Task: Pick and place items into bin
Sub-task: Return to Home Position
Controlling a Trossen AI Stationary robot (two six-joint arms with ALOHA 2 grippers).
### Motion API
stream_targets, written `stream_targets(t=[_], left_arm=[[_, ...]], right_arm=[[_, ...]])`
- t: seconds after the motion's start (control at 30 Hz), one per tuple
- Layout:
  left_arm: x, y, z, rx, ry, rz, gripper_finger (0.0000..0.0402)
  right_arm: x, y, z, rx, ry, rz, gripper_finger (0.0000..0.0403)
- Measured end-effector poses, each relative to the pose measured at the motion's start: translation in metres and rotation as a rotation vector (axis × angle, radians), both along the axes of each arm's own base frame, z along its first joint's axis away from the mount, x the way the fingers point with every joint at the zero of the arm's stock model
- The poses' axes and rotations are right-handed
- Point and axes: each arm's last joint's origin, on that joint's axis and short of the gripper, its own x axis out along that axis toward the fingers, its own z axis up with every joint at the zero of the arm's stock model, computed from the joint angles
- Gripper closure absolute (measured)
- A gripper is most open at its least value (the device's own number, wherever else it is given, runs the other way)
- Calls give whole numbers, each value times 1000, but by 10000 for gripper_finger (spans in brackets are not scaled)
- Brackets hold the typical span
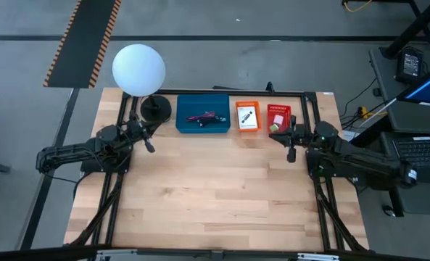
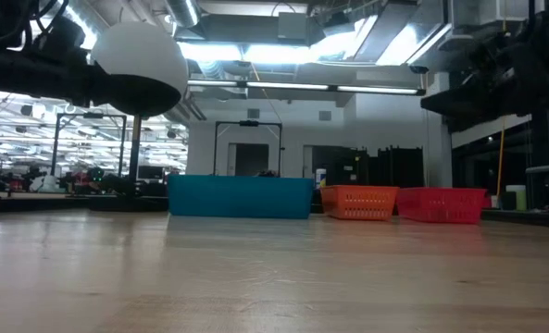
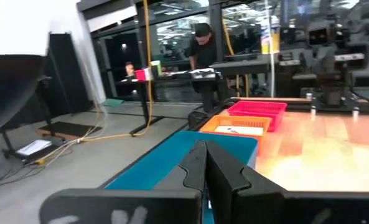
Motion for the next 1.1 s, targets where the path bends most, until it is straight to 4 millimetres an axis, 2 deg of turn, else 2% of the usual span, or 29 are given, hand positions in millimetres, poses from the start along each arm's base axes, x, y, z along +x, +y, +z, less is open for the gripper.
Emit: stream_targets(t=[0.2, 0.7, 0.9, 1.1], left_arm=[[0, 0, 0, -16, -11, 15, 400], [0, 0, 0, -51, -33, 12, 394], [0, 0, 0, -51, -33, 12, 396], [0, 0, 0, -50, -33, 12, 397]], right_arm=[[-6, 3, -10, 15, 1, 1, 403], [-5, 9, -11, 2, 4, 57, 403], [-4, 12, -11, 102, -7, 84, 403], [-4, 12, -11, 125, -9, 81, 403]])
